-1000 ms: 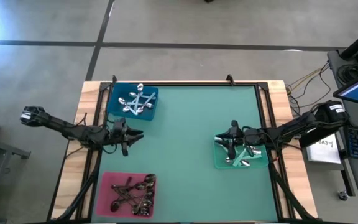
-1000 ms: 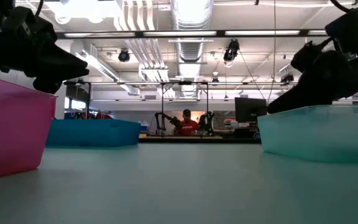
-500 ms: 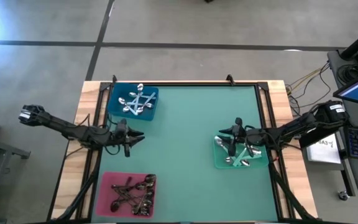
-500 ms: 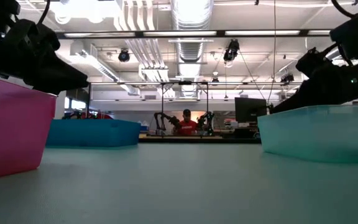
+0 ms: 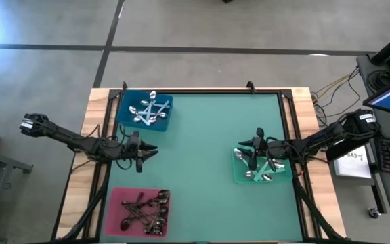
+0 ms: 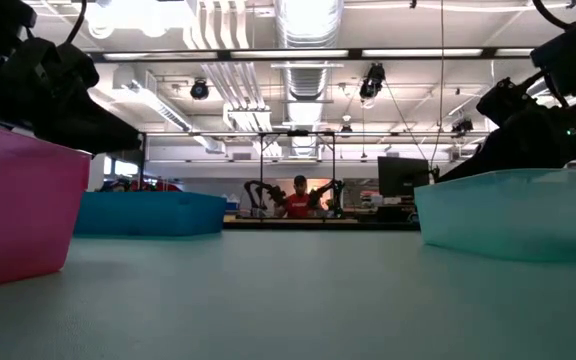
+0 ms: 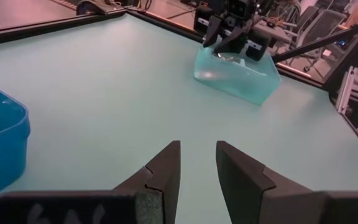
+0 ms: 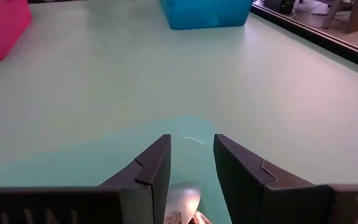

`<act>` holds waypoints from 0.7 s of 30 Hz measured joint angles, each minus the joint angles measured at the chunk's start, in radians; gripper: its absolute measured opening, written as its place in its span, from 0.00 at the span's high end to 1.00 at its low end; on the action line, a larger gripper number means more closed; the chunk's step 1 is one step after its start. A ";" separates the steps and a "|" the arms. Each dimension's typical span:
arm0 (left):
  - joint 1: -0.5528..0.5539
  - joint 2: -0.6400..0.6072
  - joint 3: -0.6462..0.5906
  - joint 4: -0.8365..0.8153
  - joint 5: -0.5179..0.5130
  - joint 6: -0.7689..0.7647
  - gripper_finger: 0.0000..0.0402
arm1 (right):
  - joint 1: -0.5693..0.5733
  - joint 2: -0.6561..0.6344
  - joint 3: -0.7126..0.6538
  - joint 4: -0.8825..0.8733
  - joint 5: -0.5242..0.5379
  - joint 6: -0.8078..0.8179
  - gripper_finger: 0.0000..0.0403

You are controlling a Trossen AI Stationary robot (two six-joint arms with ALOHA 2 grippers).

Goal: Sort silverware by color (type)
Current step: Return to Home Position

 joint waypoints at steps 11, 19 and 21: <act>0.000 -0.066 -0.002 -0.016 0.000 -0.001 0.78 | 0.000 -0.031 0.000 -0.011 0.000 0.000 0.73; 0.001 -0.257 -0.014 -0.024 0.000 -0.002 0.78 | 0.000 -0.156 0.000 -0.017 0.000 0.000 0.73; 0.001 -0.302 -0.015 -0.024 0.000 -0.002 0.78 | 0.000 -0.214 0.000 -0.018 0.000 0.000 0.73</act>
